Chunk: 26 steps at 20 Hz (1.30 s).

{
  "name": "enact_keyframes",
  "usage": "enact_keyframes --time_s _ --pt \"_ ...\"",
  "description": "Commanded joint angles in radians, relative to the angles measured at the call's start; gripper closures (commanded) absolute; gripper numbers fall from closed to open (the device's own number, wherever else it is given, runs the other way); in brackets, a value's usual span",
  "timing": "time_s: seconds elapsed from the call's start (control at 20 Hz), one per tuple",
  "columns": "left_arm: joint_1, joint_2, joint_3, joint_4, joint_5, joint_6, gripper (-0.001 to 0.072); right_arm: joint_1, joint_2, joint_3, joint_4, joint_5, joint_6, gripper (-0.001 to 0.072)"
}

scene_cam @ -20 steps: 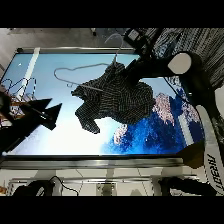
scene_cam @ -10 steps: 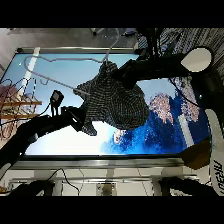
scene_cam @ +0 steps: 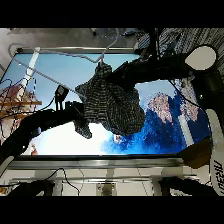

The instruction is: Fold the clothes and pants, and hang the long-sleeved shirts on hangers.

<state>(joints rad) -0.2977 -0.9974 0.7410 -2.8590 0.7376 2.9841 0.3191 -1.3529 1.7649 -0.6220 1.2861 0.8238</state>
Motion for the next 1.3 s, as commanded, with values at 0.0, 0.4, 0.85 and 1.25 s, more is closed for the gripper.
enact_keyframes --time_s 0.0,0.4,0.85,1.25 --pt "-0.014 -0.003 0.004 0.0 0.041 0.001 0.0225 0.0 0.0 0.0 0.059 0.019 -0.002 0.0685" --pt "0.031 0.031 0.004 0.028 -0.066 0.001 0.0653 -0.002 0.0 0.0 -0.056 0.059 -0.005 0.0685" --pt "0.408 0.142 0.005 0.091 -0.178 0.001 0.0653 -0.055 0.0 0.0 -0.157 0.146 -0.219 0.0686" --pt "0.468 0.181 0.076 0.083 -0.183 0.001 0.0653 -0.082 0.0 0.0 -0.455 0.193 -0.399 0.0686"
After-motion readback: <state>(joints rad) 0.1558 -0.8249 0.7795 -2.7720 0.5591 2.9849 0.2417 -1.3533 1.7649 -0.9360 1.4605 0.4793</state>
